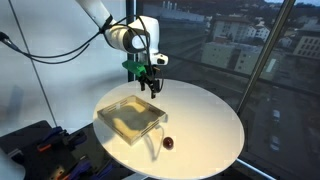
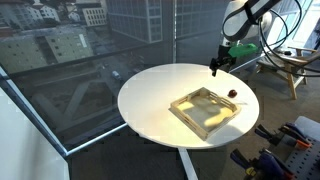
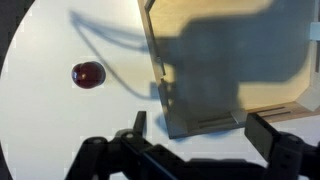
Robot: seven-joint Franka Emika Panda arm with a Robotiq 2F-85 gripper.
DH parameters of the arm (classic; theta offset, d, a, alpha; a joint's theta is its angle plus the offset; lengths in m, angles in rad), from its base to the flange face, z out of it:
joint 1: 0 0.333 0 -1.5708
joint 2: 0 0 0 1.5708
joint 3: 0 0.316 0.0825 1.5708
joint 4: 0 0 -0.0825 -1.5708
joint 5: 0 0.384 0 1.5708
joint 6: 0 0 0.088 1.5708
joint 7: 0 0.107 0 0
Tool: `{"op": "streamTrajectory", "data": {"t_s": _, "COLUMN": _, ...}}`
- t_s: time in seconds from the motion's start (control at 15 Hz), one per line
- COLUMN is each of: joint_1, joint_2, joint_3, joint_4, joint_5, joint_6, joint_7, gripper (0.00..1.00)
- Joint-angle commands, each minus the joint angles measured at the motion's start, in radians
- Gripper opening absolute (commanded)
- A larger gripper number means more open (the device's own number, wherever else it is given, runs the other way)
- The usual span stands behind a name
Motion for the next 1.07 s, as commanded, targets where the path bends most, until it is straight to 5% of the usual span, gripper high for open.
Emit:
{"op": "streamTrajectory", "data": {"t_s": 0.0, "joint_1": 0.007, "joint_2": -0.062, "joint_3": 0.018, "joint_4": -0.045, "joint_5": -0.016, "joint_6": -0.014, "joint_7": -0.036, "gripper": 1.0}}
{"op": "streamTrajectory", "data": {"t_s": 1.0, "joint_1": 0.043, "joint_2": -0.179, "joint_3": 0.068, "joint_4": -0.118, "joint_5": -0.015, "joint_6": -0.031, "joint_7": -0.065, "gripper": 1.0}}
